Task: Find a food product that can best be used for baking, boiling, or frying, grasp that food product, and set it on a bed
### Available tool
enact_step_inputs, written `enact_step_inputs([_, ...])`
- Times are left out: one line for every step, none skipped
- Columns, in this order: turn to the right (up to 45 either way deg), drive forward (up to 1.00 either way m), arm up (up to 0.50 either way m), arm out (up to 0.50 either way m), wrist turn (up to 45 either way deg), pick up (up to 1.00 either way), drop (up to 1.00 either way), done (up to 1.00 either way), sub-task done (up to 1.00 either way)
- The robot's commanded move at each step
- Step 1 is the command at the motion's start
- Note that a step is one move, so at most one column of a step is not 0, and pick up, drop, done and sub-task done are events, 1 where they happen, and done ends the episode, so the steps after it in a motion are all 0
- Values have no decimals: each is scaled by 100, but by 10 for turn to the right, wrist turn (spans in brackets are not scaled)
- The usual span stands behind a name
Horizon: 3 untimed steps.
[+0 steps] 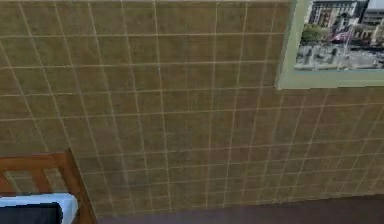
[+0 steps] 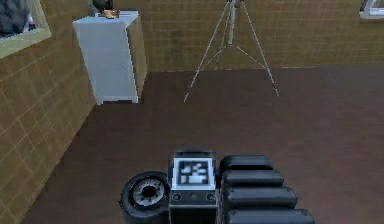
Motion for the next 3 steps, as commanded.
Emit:
enact_step_inputs([-150, 0, 0, 0, 0, 0, 0, 0, 0])
enact_step_inputs([-450, 0, 0, 0, 0, 0, 0, 0, 0])
enact_step_inputs([-420, 0, 0, 0, 0, 0, 0, 0, 0])
